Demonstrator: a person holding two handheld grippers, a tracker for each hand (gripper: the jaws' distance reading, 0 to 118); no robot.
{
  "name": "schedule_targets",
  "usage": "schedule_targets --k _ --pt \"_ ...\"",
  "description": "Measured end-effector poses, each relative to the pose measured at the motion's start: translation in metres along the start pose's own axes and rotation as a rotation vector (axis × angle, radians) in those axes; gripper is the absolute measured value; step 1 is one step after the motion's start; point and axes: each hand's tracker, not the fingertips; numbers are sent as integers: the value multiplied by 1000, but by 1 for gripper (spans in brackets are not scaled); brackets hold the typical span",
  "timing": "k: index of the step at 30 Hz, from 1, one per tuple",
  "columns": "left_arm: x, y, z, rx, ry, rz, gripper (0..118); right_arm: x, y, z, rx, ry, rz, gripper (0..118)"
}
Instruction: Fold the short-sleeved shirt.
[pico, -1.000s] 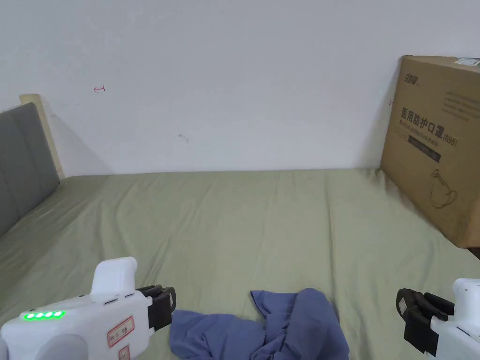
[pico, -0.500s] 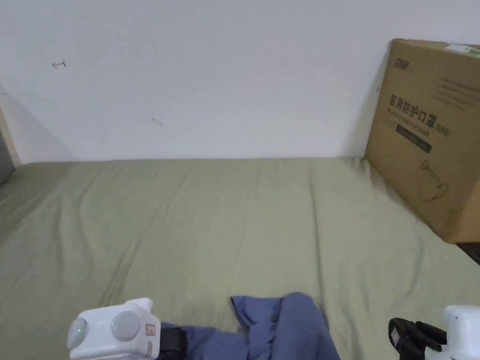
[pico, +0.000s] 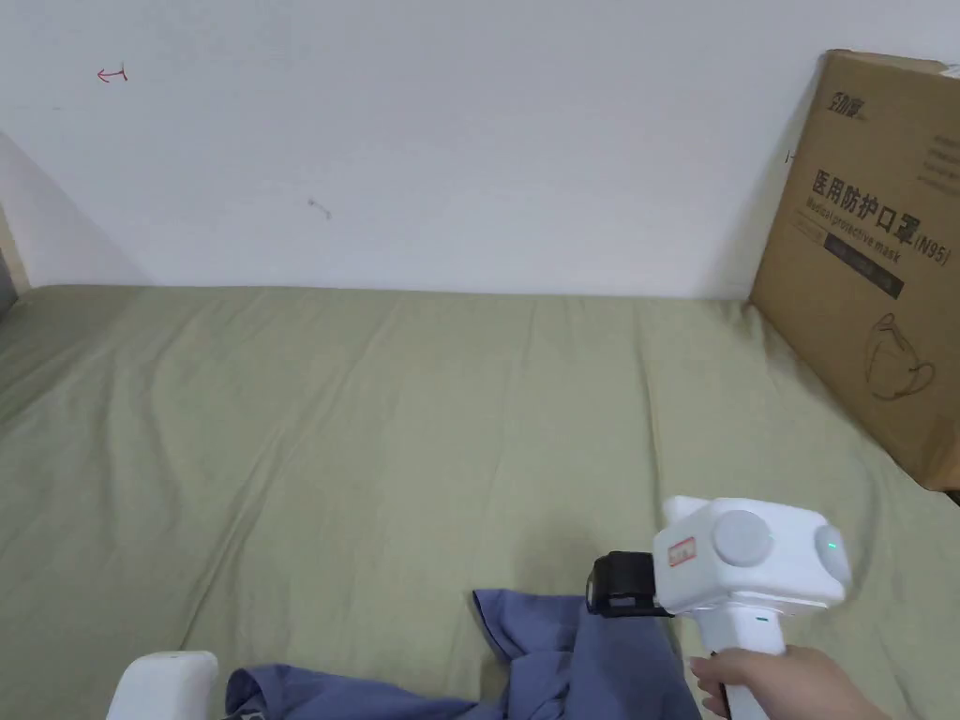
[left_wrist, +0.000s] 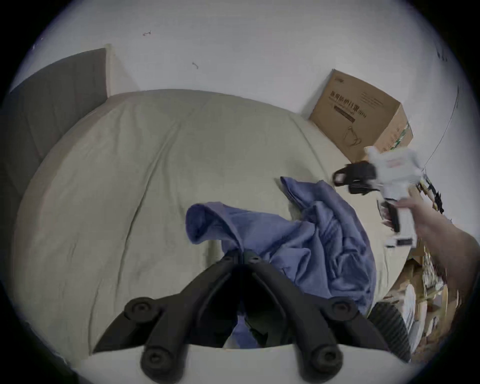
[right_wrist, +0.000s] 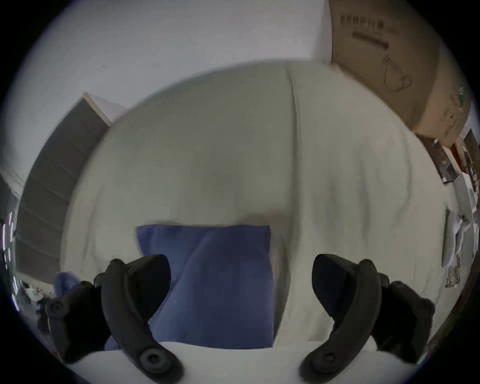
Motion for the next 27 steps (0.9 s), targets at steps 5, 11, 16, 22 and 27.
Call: schedule_targets --k 5,11,16,22,27 --pt "-6 -8 3 0 29 -30 1 13 -7 -5 -11 -77 41 2" --pt "-27 -2 32 68 34 36 1 63 -53 133 208 99 -6 2" --pt "-35 28 94 215 64 35 1 98 -90 248 394 84 -22 2" --pt "-37 91 165 367 134 -31 1 122 -92 347 533 13 -67 2" --pt "-42 159 185 412 106 -16 1 132 -52 392 622 28 -118 2"
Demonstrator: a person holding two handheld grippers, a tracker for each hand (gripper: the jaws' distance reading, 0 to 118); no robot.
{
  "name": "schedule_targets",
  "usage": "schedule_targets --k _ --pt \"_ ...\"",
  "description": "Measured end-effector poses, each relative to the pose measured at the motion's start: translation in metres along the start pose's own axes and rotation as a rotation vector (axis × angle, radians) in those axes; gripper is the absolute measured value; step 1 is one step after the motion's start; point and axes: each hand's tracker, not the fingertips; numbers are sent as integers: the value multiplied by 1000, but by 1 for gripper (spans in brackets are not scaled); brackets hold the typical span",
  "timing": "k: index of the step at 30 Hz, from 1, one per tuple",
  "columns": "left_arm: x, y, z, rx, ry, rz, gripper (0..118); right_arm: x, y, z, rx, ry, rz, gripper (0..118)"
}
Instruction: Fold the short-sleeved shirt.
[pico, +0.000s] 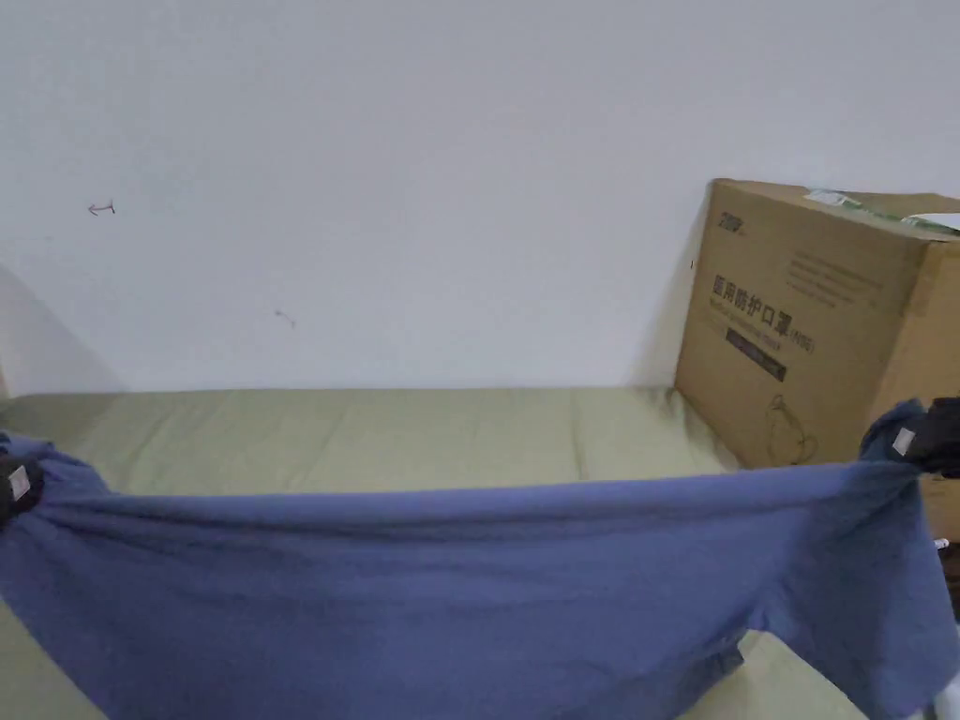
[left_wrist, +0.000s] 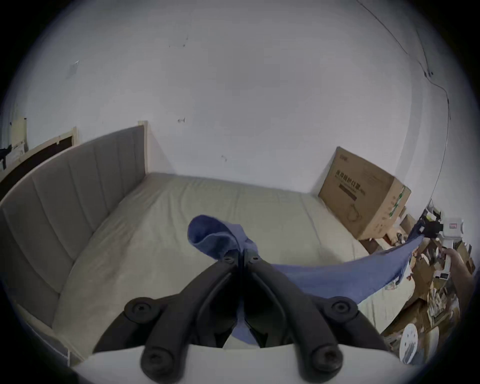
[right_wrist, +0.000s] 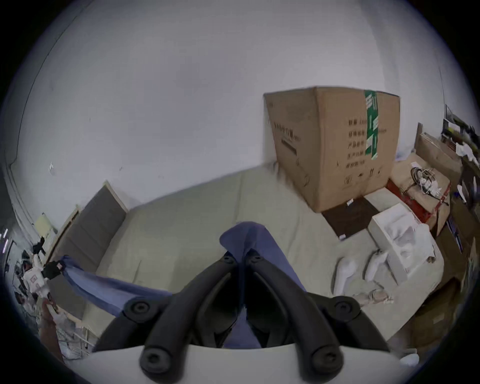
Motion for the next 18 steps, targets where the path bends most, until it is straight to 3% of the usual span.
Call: schedule_targets --k 8,12,18 --pt "25 87 -54 87 -17 59 1 -25 102 -44 140 -23 -3 2" --pt "32 113 -86 162 -55 97 1 -32 139 -58 236 -50 -61 2" --pt "38 110 -120 198 -71 122 1 -22 137 -67 304 -82 -44 2"
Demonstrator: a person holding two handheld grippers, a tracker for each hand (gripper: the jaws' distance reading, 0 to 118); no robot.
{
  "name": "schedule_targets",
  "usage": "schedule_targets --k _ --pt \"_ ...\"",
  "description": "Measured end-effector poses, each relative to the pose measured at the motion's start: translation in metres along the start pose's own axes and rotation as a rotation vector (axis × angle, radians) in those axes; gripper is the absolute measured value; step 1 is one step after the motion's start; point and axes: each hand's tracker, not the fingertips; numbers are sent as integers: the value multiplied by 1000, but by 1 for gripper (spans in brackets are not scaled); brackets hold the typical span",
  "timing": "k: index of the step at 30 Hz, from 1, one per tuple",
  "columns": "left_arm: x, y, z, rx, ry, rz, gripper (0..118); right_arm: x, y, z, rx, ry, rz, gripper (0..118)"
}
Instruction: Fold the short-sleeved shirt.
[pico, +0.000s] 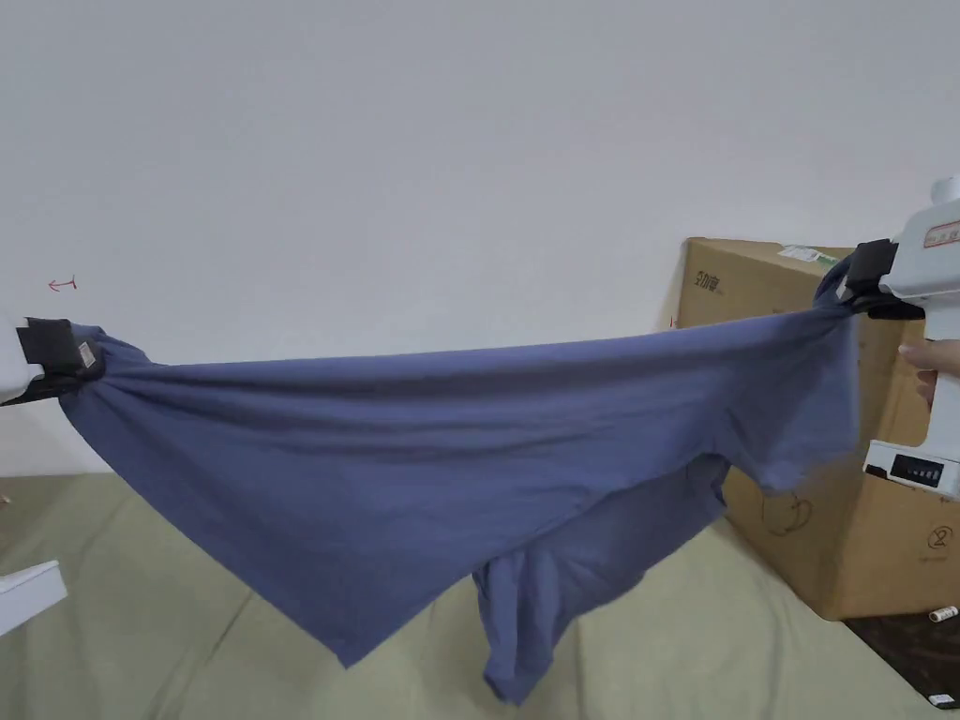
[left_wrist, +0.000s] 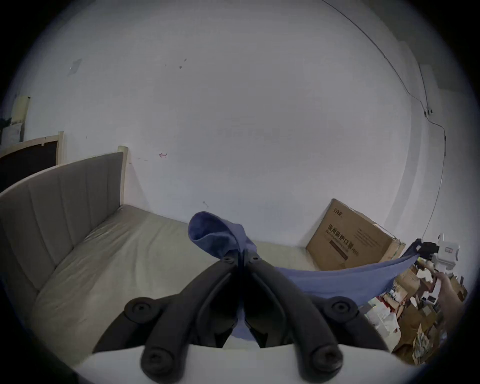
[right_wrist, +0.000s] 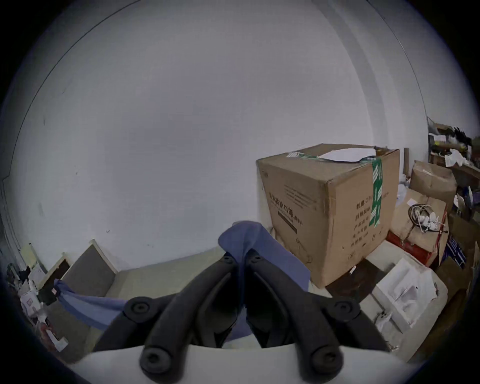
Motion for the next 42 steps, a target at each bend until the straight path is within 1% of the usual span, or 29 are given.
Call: schedule_targets --k 2,4,5,8,11,12,13,15,16,17,19,20,22,25,28,29,30,31,32,33,34,35,36,37,38,39,42 --pt "-9 -23 -13 -77 27 26 1 15 -28 -7 -41 4 -12 2" --pt "-22 -53 -28 -173 65 20 1 33 -68 -17 -128 1 -34 2" --pt "-31 -74 -34 -241 85 16 1 44 -97 -22 -179 -14 -47 2" --pt "-62 -152 -42 -438 141 81 1 75 -195 -32 -365 -64 -50 2" --pt "-96 -242 -26 -610 192 130 1 111 -305 -22 -573 -120 -37 2" --pt "-106 -266 -17 -653 202 155 1 121 -334 -15 -614 -127 -41 2" --pt "-116 -291 -5 -699 212 182 1 133 -362 -2 -650 -134 -67 2" --pt "-136 -330 22 -718 220 228 1 153 -404 26 -721 -141 -146 2" --pt "-145 -345 36 -735 210 276 1 170 -420 36 -739 -136 -154 2" --pt "-151 -352 55 -725 200 319 1 179 -429 52 -737 -119 -170 2" --pt "-154 -353 87 -704 201 306 1 189 -435 79 -725 -125 -178 2" --pt "-156 -351 103 -695 190 298 1 191 -435 97 -709 -110 -194 2" --pt "-157 -348 124 -681 188 285 1 194 -433 114 -698 -107 -180 2" --pt "-155 -345 150 -674 180 295 3 192 -433 135 -700 -97 -135 2" --pt "-151 -343 168 -663 163 304 5 187 -436 145 -709 -90 -123 2" --pt "-150 -341 174 -655 183 295 7 184 -435 147 -704 -95 -117 2" --pt "-152 -337 181 -634 246 265 11 181 -433 149 -694 -105 -113 3" --pt "-155 -333 186 -617 261 270 13 178 -431 149 -688 -118 -105 5" --pt "-161 -328 193 -605 273 281 16 172 -428 152 -683 -155 -76 12" --pt "-164 -324 200 -594 286 294 25 169 -425 153 -682 -183 -45 36" --pt "-167 -319 206 -579 299 296 35 167 -422 154 -683 -196 -22 65" --pt "-169 -315 214 -561 304 296 50 163 -418 156 -680 -201 -11 87" --pt "-168 -310 221 -549 301 293 83 153 -411 162 -653 -198 12 95" --pt "-167 -306 225 -538 300 289 106 146 -404 165 -622 -178 32 95" --pt "-166 -299 231 -510 304 269 114 138 -396 168 -599 -161 56 95" --pt "-154 -290 240 -466 306 235 112 128 -389 171 -571 -148 80 95" --pt "-138 -273 250 -417 295 178 113 88 -369 185 -460 -83 133 95"
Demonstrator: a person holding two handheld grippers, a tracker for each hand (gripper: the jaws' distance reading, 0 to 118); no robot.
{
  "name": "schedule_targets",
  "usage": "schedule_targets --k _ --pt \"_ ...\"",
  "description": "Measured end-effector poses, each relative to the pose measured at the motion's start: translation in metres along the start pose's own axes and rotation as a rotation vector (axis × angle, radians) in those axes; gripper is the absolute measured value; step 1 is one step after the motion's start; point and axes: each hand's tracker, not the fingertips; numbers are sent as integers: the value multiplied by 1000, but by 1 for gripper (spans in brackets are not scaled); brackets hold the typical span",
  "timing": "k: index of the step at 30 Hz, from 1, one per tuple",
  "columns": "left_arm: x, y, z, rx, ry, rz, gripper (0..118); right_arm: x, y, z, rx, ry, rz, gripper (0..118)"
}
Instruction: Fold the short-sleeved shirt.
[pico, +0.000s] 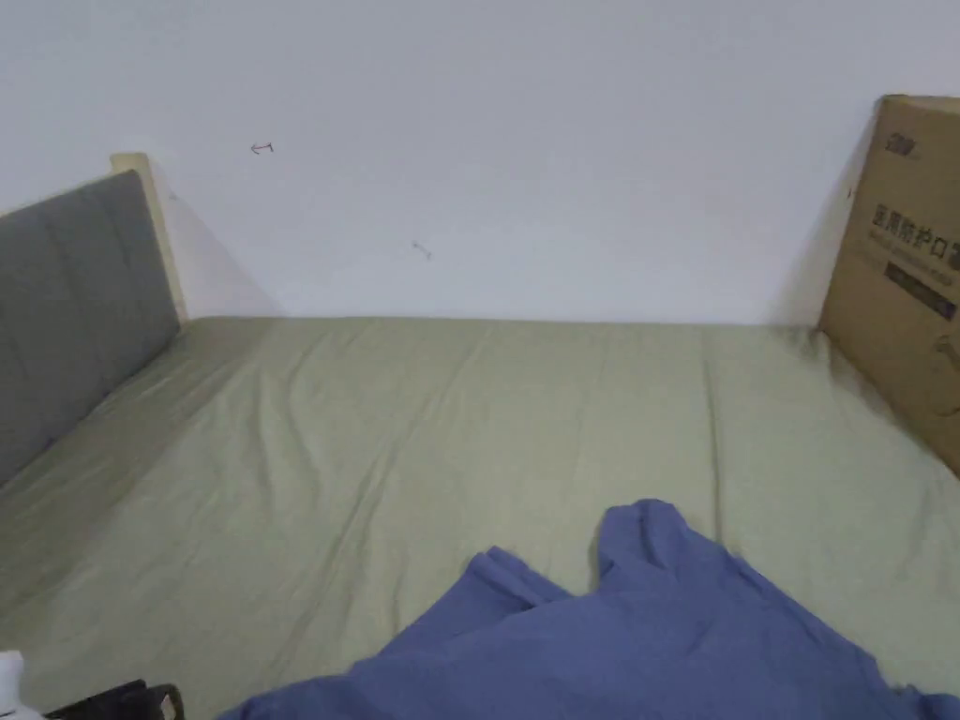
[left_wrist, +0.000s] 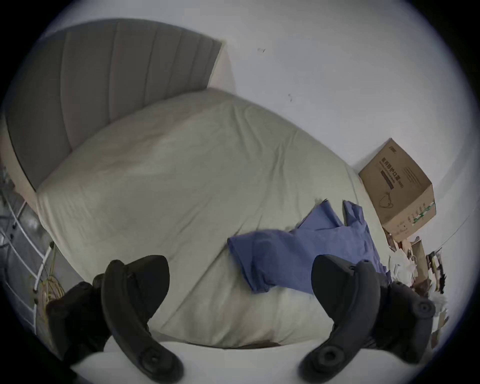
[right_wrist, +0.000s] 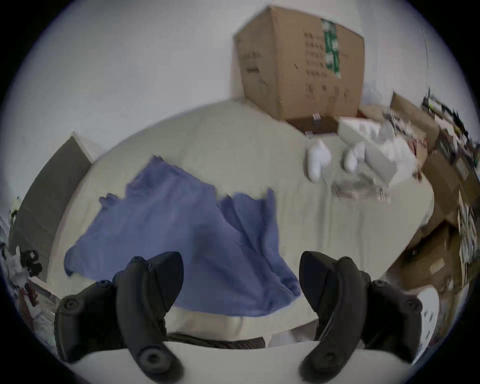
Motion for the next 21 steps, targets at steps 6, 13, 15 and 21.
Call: schedule_targets --k 6,13,15,21 --pt "29 9 13 51 -69 -27 1 -73 28 42 196 236 47 4" --pt "43 26 -40 -139 1 -83 1 -114 49 37 169 385 76 0" --pt "41 26 -71 -213 15 -104 1 -118 51 30 145 393 107 0" --pt "12 16 -154 -313 84 -133 109 -121 44 10 67 379 151 0"
